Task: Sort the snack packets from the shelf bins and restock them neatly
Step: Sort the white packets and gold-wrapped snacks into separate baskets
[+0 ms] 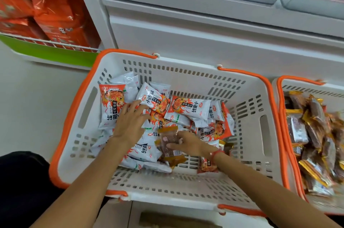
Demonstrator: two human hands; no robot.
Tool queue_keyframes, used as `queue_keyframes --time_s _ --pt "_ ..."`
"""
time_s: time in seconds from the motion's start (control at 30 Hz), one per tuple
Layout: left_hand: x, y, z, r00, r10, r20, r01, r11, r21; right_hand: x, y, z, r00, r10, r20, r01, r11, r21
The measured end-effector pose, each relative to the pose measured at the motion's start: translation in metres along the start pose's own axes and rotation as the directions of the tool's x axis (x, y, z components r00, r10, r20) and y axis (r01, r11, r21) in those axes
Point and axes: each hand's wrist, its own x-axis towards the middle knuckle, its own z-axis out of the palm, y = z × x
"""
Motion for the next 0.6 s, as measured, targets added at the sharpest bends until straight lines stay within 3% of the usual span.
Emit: queue_keyframes --time_s 0.1,0.17,0.23,0.37,0.5,0.6 --pt "-0.003 0.003 -0.001 0.998 -0.037 0.048 0.038 0.999 -0.036 0.015 -0.006 0.013 0.969 0.062 0.237 0.005 0.962 -0.274" --pt "-0.003 0.005 -0.002 0.995 -0.060 0.082 0.062 0.998 -0.029 0.022 -0.008 0.022 0.942 0.140 0.306 -0.012 0.923 -0.385" --pt "-0.003 0.006 -0.002 0.993 -0.069 0.095 0.071 0.997 -0.018 0.020 -0.008 0.026 0.948 0.153 0.280 -0.032 0.920 -0.392" --pt "-0.001 0.006 0.000 0.995 -0.056 0.088 0.058 0.998 -0.024 0.010 -0.008 0.023 0.954 0.201 0.224 -0.145 0.959 -0.245" --pt "-0.001 0.004 -0.001 0.998 -0.064 0.017 0.065 0.994 -0.091 -0.019 -0.014 0.011 0.948 0.179 0.263 -0.043 0.891 -0.451" --pt "0.002 0.006 -0.004 0.990 -0.100 -0.103 0.083 0.984 -0.155 -0.052 -0.002 -0.006 0.982 0.061 0.178 -0.003 0.951 -0.308"
